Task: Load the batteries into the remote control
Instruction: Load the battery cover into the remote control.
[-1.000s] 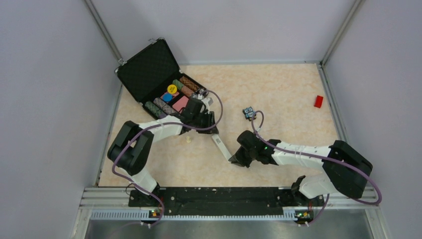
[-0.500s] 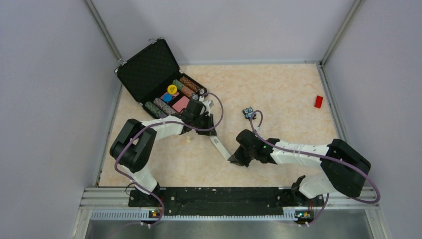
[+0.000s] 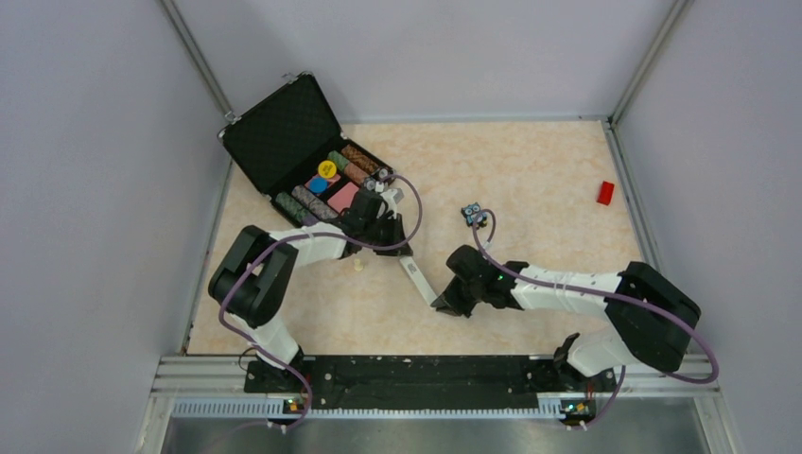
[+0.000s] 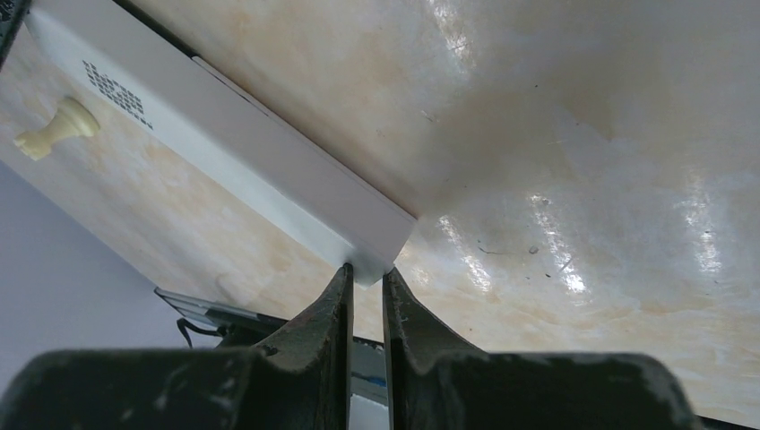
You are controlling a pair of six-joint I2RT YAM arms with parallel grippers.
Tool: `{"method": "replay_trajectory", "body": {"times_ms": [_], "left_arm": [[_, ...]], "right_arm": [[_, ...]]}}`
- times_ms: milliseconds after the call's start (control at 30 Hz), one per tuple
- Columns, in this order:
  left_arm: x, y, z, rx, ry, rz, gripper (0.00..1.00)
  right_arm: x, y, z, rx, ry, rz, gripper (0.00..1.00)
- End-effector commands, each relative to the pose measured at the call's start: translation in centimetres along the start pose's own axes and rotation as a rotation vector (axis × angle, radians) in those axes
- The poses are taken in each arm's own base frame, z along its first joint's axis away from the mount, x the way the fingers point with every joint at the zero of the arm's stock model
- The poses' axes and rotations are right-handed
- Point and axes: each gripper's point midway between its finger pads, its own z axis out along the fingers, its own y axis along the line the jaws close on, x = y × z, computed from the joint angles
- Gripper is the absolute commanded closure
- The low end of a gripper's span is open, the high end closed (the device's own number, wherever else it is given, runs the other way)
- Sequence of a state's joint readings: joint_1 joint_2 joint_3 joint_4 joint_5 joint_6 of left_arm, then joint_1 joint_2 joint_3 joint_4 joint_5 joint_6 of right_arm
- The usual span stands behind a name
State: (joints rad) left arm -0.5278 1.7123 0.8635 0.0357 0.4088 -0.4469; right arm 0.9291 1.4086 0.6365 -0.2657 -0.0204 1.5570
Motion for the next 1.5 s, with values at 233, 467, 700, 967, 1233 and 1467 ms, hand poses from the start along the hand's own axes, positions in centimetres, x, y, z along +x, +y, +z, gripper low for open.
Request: {"method": "replay_trajectory", "body": {"times_ms": [233, 467, 700, 967, 1233, 1467], "left_arm": [[5.5, -1.2, 0.0, 0.094, 0.179, -0.035, 1.0], [5.0, -1.6, 0.5, 0.119, 0.168, -0.025, 1.0], [4.9, -1.9, 0.5, 0.132, 0.166, -0.032, 1.0], [2.5, -2.5, 0.1, 0.117, 0.127, 0.003, 1.0], [-2.8, -3.8, -0.4, 0.075, 0.041, 0.08, 0.91], [-7.0, -5.3, -0.6, 0.077, -0.048, 0.091, 0.86]], "right_arm": [[-1.3, -1.0, 1.8, 0.083, -0.039, 0.068, 0.89], [-0.6, -2.1, 2.5, 0.166, 0.017, 0.108, 0.99], [-1.6, -0.9, 1.9, 0.127, -0.039, 0.134, 0.8], [-2.2, 0.1, 1.1, 0.096, -0.064, 0.077, 0.71], [-2.1, 2.1, -1.1, 0.041, -0.06, -0.003, 0.63], [-2.5, 4.7, -4.7, -0.049, -0.09, -0.096, 0.55]]}}
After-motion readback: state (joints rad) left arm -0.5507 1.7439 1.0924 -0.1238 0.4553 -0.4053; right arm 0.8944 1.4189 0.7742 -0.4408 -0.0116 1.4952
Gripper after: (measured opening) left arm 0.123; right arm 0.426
